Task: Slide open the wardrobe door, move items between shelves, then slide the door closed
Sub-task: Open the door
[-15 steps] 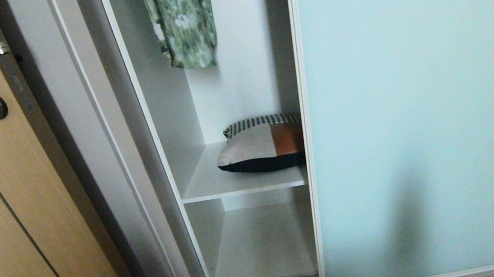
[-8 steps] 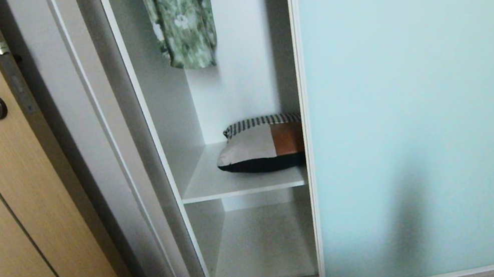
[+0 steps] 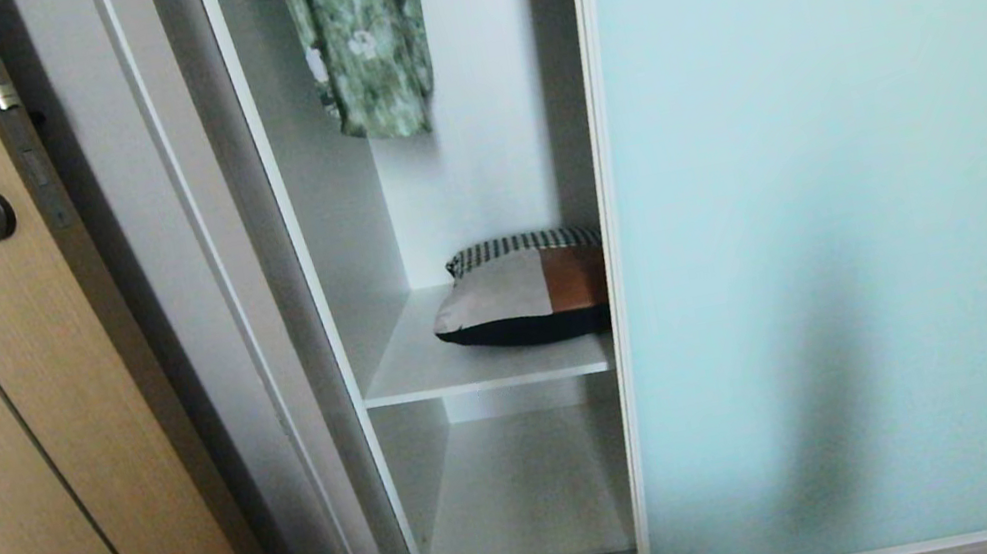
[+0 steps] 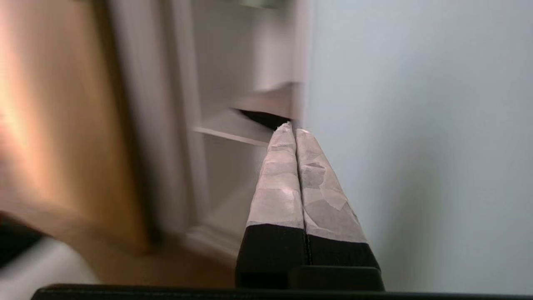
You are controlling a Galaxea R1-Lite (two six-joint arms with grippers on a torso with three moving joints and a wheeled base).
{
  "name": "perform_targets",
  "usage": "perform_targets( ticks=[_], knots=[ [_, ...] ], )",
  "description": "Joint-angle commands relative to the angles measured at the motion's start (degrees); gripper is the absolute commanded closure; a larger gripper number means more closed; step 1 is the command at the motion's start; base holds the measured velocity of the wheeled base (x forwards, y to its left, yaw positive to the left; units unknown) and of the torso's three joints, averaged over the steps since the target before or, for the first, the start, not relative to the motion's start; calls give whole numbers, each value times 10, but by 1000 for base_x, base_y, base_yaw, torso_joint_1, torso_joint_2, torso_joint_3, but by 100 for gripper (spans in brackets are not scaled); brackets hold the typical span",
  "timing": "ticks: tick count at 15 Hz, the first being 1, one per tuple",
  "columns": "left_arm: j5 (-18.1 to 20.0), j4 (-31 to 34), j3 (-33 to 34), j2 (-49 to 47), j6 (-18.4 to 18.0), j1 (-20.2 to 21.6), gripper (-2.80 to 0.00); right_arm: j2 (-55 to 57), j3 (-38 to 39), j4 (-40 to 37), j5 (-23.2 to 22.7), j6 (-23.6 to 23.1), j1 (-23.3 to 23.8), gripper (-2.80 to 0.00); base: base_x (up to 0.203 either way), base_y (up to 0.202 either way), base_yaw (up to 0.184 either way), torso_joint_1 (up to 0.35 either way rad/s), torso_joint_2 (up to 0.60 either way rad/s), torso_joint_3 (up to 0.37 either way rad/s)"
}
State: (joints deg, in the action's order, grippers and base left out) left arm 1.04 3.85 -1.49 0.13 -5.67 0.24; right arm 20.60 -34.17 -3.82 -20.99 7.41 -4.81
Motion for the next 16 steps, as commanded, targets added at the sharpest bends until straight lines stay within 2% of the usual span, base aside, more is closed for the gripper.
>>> perform_targets(
  ticks=[1, 3, 6, 11, 13, 16],
  knots=[
    [0, 0, 0, -1, 0, 0, 0, 184, -59, 38, -15, 5, -47, 0, 0, 0, 0, 0, 0, 0],
    [0, 1, 0, -1, 0, 0, 0, 297, -88, 110, -39, 9, -69, 0, 0, 0, 0, 0, 0, 0],
    [0, 0, 0, -1, 0, 0, 0, 468, -119, 250, -72, 16, -77, 0, 0, 0, 0, 0, 0, 0],
    [0, 0, 0, -1, 0, 0, 0, 731, -199, 485, -88, 23, -82, 0, 0, 0, 0, 0, 0, 0],
    [0, 1, 0, -1, 0, 0, 0, 806, -248, 538, -89, 24, -91, 0, 0, 0, 0, 0, 0, 0],
    [0, 0, 0, -1, 0, 0, 0, 888, -325, 563, -90, 25, -108, 0, 0, 0, 0, 0, 0, 0]
  ],
)
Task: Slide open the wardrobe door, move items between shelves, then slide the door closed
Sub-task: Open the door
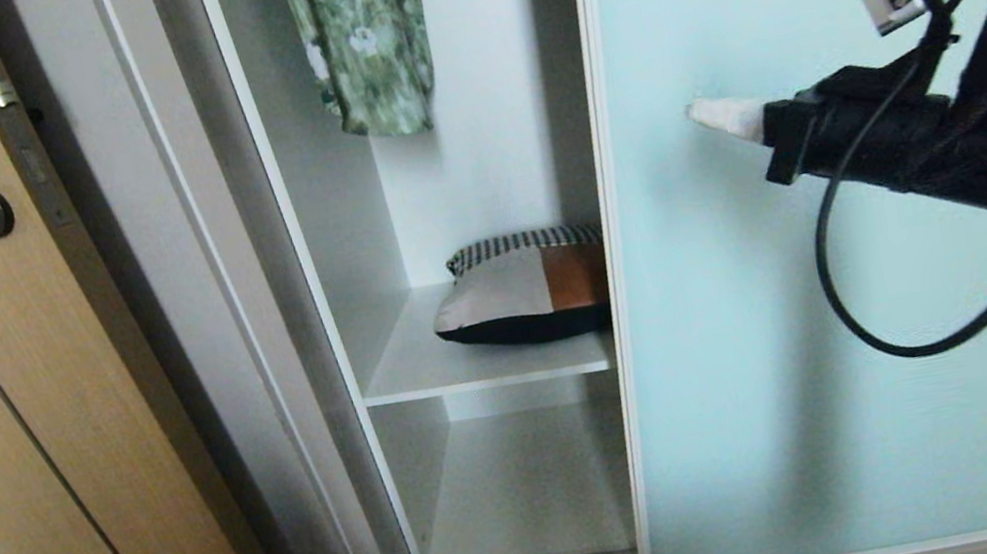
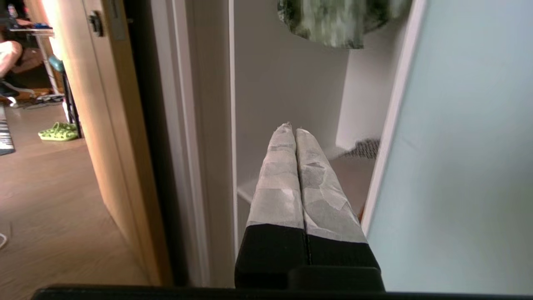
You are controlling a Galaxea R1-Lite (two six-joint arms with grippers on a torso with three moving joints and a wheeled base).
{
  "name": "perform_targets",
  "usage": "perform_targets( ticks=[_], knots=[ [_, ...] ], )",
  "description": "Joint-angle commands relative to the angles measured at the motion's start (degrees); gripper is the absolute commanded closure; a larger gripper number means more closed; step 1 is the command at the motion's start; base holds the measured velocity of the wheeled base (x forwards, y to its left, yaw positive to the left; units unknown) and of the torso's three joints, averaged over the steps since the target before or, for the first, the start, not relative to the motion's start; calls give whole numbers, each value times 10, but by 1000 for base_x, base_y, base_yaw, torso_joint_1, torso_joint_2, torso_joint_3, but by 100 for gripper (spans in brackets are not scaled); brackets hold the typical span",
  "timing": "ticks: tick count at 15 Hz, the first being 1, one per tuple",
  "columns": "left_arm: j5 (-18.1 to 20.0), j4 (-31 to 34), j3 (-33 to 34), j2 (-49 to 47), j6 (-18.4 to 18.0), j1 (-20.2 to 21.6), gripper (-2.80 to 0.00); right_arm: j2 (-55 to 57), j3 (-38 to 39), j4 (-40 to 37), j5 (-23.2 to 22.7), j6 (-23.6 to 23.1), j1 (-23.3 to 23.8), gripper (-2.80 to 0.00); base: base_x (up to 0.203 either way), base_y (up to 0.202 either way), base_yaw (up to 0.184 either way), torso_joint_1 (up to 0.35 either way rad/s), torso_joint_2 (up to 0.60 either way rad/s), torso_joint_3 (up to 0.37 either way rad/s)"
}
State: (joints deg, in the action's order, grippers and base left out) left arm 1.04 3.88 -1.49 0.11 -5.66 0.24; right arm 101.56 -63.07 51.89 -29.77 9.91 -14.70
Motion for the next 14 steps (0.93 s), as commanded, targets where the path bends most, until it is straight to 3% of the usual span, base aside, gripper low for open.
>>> perform_targets(
  ticks=[1, 6, 14],
  knots=[
    [0, 0, 0, -1, -1, 0, 0, 98, -56, 8, -2, 1, -18, 0, 0, 0, 0, 0, 0, 0],
    [0, 0, 0, -1, -1, 0, 0, 187, -137, 9, 2, 0, -57, 0, 0, 0, 0, 0, 0, 0],
    [0, 0, 0, -1, -1, 0, 0, 325, -273, 25, 76, -2, -47, 0, 0, 0, 0, 0, 0, 0]
  ],
)
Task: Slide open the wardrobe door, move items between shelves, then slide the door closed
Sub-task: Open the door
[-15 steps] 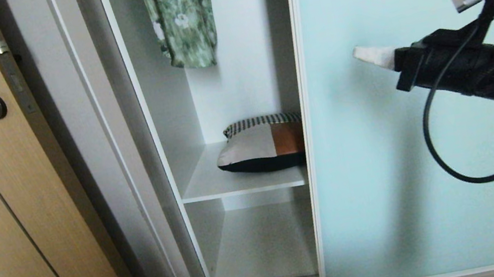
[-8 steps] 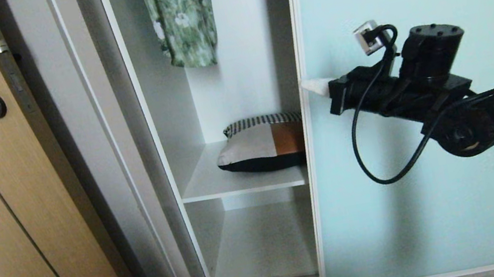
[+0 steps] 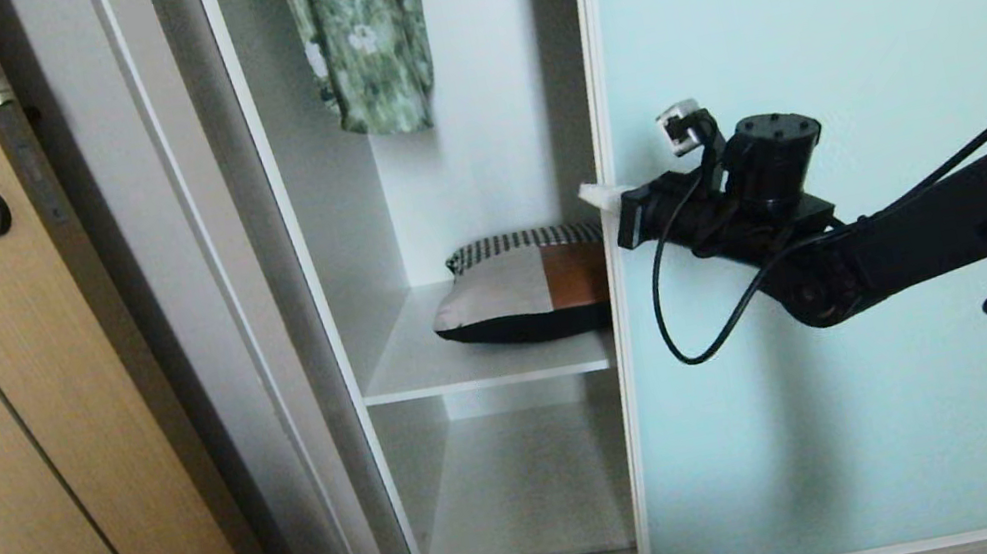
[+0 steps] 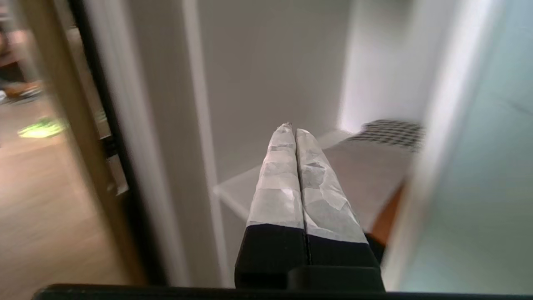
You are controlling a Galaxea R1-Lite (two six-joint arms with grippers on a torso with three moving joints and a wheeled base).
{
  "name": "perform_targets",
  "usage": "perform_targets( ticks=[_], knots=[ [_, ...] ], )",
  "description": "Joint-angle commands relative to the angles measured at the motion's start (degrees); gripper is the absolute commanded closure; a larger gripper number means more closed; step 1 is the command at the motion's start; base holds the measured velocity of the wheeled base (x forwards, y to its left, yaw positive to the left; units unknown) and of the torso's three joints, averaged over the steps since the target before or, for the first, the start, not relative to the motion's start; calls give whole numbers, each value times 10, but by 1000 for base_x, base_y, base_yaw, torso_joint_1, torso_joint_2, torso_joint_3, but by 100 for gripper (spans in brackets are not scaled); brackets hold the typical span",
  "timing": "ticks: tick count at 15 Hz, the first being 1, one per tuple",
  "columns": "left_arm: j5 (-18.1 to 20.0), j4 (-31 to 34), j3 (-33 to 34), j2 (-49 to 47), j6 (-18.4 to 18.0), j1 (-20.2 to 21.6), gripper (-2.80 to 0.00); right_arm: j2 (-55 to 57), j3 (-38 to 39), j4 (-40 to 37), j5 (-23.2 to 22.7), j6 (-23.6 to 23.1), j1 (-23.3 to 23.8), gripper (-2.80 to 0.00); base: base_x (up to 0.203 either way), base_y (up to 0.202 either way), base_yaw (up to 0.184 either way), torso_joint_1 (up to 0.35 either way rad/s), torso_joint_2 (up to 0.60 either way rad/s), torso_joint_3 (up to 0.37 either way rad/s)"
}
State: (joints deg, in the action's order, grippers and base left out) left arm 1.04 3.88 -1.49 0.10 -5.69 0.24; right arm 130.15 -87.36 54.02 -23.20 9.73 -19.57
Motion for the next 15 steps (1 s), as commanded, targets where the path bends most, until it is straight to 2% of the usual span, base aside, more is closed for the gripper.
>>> perform_targets(
  ticks=[1, 9, 15],
  knots=[
    [0, 0, 0, -1, 0, 0, 0, 55, -51, 3, 21, 0, 2, 0, 0, 0, 0, 0, 0, 0],
    [0, 0, 0, -1, 0, 0, 0, 139, -155, -6, 81, -7, 3, 0, 0, 0, 0, 0, 0, 0],
    [0, 0, 0, -1, 0, 0, 0, 187, -234, -44, 117, -7, 15, 0, 0, 0, 0, 0, 0, 0]
  ],
)
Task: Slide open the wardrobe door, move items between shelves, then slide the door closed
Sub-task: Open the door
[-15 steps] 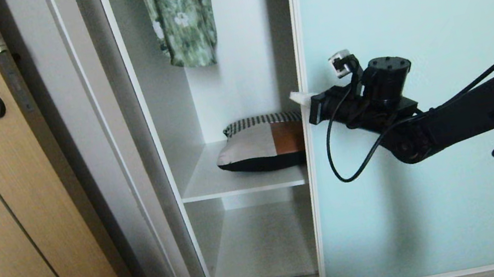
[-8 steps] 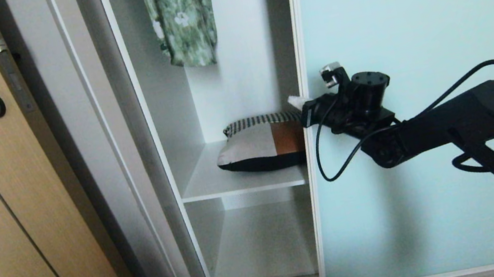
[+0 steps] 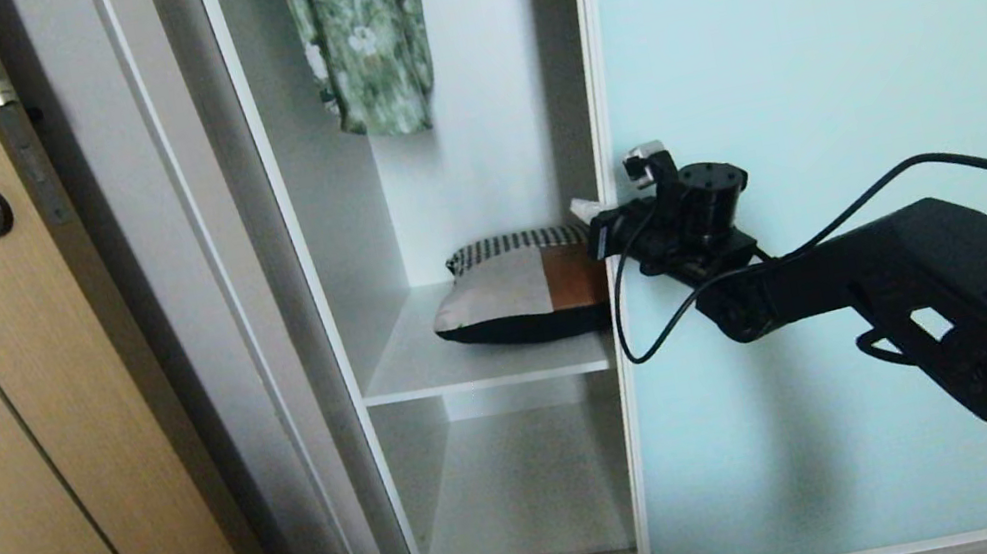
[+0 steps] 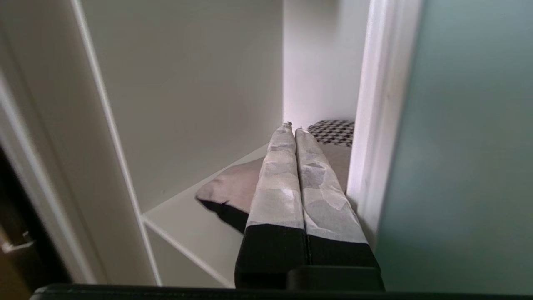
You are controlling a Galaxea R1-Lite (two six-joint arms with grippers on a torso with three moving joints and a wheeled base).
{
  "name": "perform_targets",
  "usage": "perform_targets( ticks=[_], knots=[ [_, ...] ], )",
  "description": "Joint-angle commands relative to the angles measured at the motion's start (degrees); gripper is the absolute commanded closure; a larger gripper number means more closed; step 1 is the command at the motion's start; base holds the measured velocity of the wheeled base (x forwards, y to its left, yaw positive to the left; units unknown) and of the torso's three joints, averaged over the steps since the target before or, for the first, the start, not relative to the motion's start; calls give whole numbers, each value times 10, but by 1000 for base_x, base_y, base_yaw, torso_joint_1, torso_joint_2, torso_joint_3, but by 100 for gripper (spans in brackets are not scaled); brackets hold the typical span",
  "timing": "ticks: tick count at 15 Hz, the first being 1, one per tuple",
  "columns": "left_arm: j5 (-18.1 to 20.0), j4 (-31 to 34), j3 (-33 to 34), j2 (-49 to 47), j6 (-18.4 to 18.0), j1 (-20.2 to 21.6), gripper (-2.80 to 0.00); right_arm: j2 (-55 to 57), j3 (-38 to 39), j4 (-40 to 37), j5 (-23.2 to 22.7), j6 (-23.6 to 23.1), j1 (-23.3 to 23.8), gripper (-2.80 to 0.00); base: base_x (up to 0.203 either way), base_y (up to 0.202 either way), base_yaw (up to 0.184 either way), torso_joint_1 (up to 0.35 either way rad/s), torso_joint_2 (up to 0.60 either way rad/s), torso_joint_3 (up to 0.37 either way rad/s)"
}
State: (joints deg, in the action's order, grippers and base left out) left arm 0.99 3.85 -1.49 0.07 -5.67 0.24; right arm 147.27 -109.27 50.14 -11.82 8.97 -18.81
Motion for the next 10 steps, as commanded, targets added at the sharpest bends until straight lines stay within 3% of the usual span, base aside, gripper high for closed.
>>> perform_targets(
  ticks=[1, 10],
  knots=[
    [1, 0, 0, -1, 0, 0, 0, 18, -15, -7, 3, 1, 9, 0, 0, 0, 0, 0, 0, 0],
    [1, 0, 0, -1, 0, 0, 0, 13, -13, 16, 25, 7, 53, 0, 0, 0, 0, 0, 0, 0]
  ],
)
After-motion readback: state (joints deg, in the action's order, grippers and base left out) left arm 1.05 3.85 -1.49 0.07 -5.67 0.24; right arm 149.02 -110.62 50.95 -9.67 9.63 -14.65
